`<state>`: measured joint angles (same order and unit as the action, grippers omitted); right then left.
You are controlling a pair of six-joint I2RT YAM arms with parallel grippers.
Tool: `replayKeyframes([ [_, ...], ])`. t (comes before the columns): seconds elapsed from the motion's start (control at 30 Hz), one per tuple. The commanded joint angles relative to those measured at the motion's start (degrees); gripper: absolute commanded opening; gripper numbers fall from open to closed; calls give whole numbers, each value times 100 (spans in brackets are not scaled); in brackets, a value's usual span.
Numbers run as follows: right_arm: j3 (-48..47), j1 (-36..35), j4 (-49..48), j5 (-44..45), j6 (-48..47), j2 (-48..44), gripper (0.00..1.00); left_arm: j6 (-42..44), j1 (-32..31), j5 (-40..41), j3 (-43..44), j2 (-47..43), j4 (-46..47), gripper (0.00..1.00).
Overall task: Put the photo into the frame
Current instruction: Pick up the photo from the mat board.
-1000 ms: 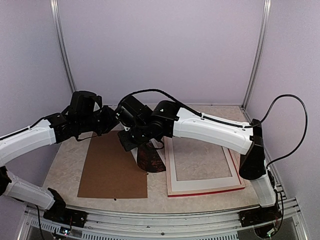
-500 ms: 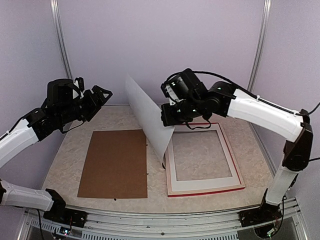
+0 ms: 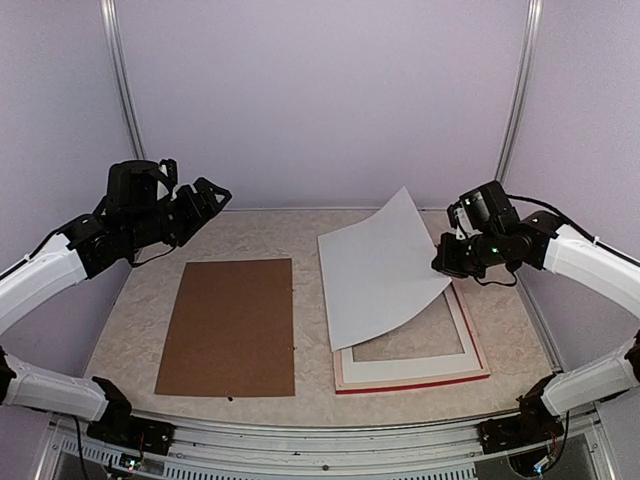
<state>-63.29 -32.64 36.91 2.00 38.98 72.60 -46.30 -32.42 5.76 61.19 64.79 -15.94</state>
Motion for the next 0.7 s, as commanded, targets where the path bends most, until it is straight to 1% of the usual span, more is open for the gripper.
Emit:
replayKeyframes([
  [0.0,561,429,152,-191,56,-375,0,130,-85,-106,19,165,63,89],
  [0.1,942,649,272,-370,-3,-405,0,155,-129,-114,57,262,65,89],
  [0.3,1501,897,270,-347,-91,-312,0,196,-205,-60,69,386,82,89],
  [0.47,1799,918,164,-425,-116,-143,0,281,-252,-15,51,517,82,89],
  [0.67,2015,922,184,-272,124,-382,0,353,-298,142,10,617,65,89],
])
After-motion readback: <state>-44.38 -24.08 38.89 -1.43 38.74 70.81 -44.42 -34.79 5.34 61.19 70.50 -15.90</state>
